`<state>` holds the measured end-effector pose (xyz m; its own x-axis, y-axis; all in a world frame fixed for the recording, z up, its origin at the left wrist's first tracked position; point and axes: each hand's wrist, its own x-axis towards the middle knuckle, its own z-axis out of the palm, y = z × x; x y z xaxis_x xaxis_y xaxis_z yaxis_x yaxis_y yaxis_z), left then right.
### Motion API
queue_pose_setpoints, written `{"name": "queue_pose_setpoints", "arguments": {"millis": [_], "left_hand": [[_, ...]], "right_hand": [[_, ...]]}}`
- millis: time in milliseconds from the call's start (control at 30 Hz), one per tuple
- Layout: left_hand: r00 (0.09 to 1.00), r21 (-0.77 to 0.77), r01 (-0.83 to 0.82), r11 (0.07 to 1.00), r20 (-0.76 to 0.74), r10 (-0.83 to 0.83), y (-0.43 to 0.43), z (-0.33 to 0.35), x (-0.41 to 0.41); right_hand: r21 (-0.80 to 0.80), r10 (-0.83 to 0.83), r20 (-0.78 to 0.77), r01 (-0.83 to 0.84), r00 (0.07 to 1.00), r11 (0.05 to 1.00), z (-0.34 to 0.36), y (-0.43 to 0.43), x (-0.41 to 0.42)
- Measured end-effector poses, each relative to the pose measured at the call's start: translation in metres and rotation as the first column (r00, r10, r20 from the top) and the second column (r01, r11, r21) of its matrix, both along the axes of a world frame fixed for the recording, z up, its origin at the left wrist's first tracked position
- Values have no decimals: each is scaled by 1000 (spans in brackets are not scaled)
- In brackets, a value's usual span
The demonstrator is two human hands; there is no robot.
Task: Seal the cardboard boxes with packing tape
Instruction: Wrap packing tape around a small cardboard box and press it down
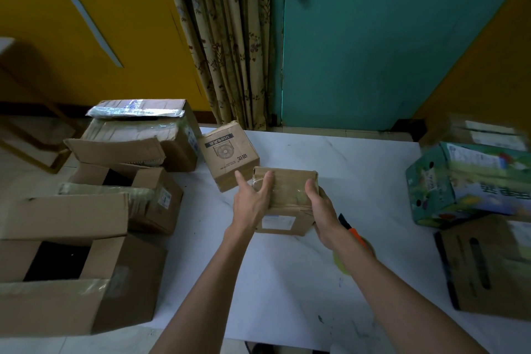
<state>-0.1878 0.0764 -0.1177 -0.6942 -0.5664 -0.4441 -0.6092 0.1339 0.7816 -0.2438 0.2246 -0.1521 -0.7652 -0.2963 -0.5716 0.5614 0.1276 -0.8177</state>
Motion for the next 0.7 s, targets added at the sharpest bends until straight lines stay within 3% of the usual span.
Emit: {"name": "queue_pose_setpoints", "arguments": {"millis": [100,300,367,433,567,700], "left_hand": [[999,-27,22,999,-33,-23,-2,-6,0],[996,63,39,997,-85,-34,-2,-3,2],[993,294,-4,956,-112,39,-5,7,7],[993,525,-59,849,-58,105,-13,4,15],[995,388,8,922,85,-45,-17,-31,31],[990,510,-67,857,138,-5,-6,-59,45]], "right_hand": [[-16,-1,44,2,999,1000,-2,5,1],[46,1,-22,0,1000,999,7,2,3],[55,7,-36,-5,999,998,9,3,4],[32,-37,-6,37,999,999,8,10,3],[-5,-166,91,167,982,986,16,36,-3],[70,-290,63,286,955,956,21,56,-6]]}}
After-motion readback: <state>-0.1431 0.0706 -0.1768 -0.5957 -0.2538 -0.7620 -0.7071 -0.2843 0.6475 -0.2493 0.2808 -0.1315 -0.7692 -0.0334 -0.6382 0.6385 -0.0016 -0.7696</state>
